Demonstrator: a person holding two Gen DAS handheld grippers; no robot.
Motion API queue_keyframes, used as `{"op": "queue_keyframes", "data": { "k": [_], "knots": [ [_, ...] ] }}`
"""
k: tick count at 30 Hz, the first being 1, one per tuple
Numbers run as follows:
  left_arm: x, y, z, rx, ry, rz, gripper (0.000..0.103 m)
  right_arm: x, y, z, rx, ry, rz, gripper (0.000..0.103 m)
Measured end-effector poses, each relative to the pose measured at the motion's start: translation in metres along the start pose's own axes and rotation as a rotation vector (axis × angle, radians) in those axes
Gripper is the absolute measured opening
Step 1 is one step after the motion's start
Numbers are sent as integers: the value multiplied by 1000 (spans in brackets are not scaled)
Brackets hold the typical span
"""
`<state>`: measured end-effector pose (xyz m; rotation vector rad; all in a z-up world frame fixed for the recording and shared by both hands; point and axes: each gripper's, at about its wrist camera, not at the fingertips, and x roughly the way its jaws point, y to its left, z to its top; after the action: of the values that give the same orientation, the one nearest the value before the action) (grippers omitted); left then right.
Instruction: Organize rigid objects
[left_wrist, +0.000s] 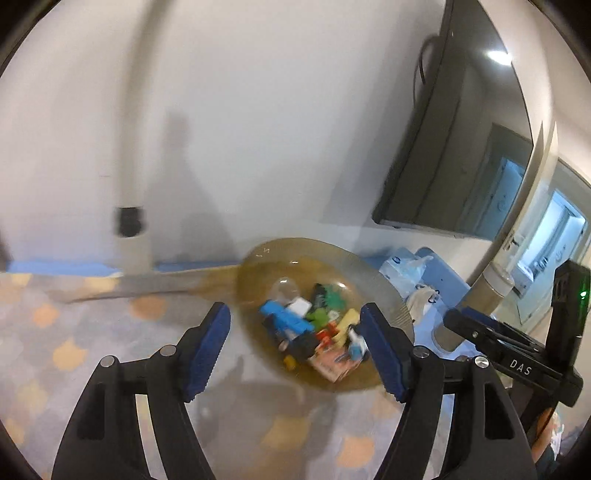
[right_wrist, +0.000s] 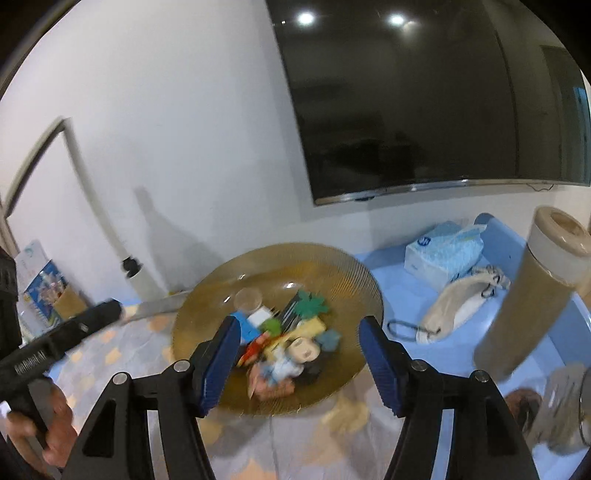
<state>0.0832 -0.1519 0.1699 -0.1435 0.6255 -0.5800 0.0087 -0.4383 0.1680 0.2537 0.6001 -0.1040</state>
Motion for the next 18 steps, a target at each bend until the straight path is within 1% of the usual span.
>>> {"op": "queue_keyframes", "data": {
  "k": [2, 3, 4, 6, 8, 9, 11, 13, 15, 18],
  "knots": [
    [-32, 13, -10, -23, -13, 29, 71, -13, 11, -8, -10, 11, 23, 65],
    [-38, 16, -12, -28, -18, 37, 71, -18, 17, -11, -14, 15, 41, 65],
    [-51, 21, -16, -36, -24, 56, 71, -27, 26, -15, -18, 18, 71, 65],
    [-76, 32, -26, -50, -29, 98, 71, -38, 42, -23, -30, 26, 119, 68],
    [-98, 43, -39, -67, -25, 125, 72, -45, 59, -34, -42, 48, 169, 81],
    [-106, 47, -46, -74, -22, 135, 75, -47, 67, -40, -45, 54, 186, 83],
    [-116, 60, -65, -93, -13, 170, 81, -50, 84, -57, -61, 59, 220, 85],
    [-116, 73, -85, -111, 8, 207, 81, -46, 100, -73, -83, 88, 232, 85],
    [-110, 88, -107, -136, 50, 247, 81, -33, 114, -92, -102, 130, 243, 85],
    [-98, 108, -137, -175, 110, 270, 81, -9, 131, -120, -161, 180, 216, 85]
  ]
}}
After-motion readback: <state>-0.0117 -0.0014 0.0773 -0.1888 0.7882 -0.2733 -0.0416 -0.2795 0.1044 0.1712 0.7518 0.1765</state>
